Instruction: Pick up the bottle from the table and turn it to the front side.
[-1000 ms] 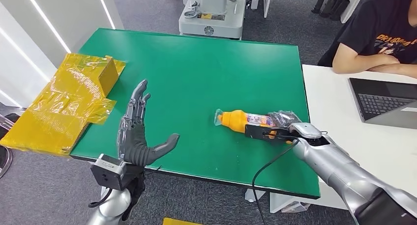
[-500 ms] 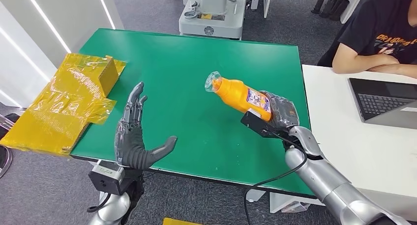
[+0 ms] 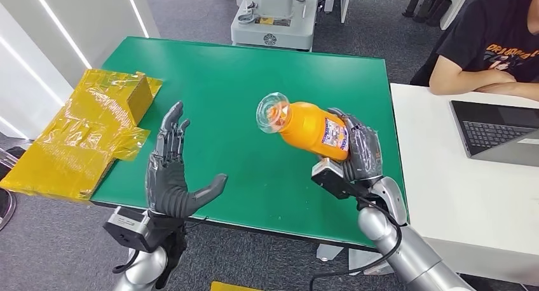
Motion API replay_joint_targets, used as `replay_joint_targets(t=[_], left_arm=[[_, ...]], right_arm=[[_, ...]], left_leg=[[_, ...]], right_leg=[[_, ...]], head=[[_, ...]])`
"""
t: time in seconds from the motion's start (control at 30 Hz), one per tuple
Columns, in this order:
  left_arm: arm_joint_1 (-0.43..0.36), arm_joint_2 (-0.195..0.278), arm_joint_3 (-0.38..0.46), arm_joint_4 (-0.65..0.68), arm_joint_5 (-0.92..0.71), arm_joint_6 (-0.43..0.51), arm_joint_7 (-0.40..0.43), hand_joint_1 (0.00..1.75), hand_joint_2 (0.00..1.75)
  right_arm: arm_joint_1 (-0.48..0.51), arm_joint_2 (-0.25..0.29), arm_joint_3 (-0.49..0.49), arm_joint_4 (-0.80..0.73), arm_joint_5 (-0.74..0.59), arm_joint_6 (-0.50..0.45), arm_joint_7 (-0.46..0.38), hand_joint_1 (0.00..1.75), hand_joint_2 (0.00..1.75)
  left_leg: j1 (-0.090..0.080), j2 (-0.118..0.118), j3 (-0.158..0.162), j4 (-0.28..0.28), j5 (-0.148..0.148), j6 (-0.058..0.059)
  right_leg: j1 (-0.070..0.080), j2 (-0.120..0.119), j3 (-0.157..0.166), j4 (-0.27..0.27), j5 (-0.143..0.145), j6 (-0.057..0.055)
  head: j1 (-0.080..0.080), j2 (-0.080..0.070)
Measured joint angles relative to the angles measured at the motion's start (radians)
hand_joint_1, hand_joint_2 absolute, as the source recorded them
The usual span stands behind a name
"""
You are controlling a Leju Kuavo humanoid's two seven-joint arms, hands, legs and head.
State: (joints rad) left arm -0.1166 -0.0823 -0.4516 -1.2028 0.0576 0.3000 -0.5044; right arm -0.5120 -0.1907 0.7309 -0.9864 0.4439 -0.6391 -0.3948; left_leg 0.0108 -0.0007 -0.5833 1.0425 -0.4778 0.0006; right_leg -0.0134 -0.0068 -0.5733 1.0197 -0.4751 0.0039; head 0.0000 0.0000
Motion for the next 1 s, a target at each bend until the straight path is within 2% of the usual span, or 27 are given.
replay_joint_targets(t=[0.17,0.3,0.4,0.6,0.83,1.0], left_arm=[[-0.017,-0.009,0.0,-0.014,0.1,-0.091,0.026,0.0,1.75],[-0.034,-0.014,0.0,-0.017,0.144,-0.131,0.041,0.0,1.75],[-0.048,-0.014,-0.002,-0.017,0.188,-0.166,0.053,0.0,1.75],[-0.072,-0.013,-0.025,-0.019,0.255,-0.221,0.086,0.0,1.75],[-0.08,-0.013,-0.04,-0.025,0.255,-0.231,0.093,0.0,1.75],[-0.084,-0.013,-0.054,-0.041,0.199,-0.216,0.085,0.0,1.75]], right_arm=[[0.057,0.057,-0.045,-0.062,0.03,-0.054,-0.111,1.75,1.75],[0.091,0.099,-0.069,-0.1,0.063,-0.054,-0.123,1.75,1.75],[0.096,0.115,-0.07,-0.115,0.067,-0.033,-0.087,1.75,1.75],[0.098,0.138,-0.038,-0.128,0.093,0.067,0.022,1.75,1.75],[0.101,0.146,-0.021,-0.128,0.099,0.094,0.046,1.75,1.75],[0.105,0.152,-0.019,-0.127,0.094,0.181,0.094,1.75,1.75]], left_leg=[[0.0,0.0,0.0,0.0,0.0,0.0],[0.0,0.0,0.0,0.0,0.0,0.0],[0.0,0.0,0.0,0.0,0.0,0.0],[0.0,0.0,0.0,0.0,0.0,0.0],[0.0,0.0,0.0,0.0,0.0,0.0],[0.0,0.0,0.0,0.0,0.0,0.0]], right_leg=[[0.0,0.0,0.0,0.0,0.0,0.0],[0.0,0.0,0.0,0.0,0.0,0.0],[0.0,0.0,0.0,0.0,0.0,0.0],[0.0,0.0,0.0,0.0,0.0,0.0],[0.0,0.001,0.0,0.0,0.0,0.0],[0.0,0.001,0.0,0.0,0.0,0.0]], head=[[0.0,0.0],[0.0,0.0],[0.0,0.0],[0.0,0.0],[0.0,0.0],[0.0,0.0]])
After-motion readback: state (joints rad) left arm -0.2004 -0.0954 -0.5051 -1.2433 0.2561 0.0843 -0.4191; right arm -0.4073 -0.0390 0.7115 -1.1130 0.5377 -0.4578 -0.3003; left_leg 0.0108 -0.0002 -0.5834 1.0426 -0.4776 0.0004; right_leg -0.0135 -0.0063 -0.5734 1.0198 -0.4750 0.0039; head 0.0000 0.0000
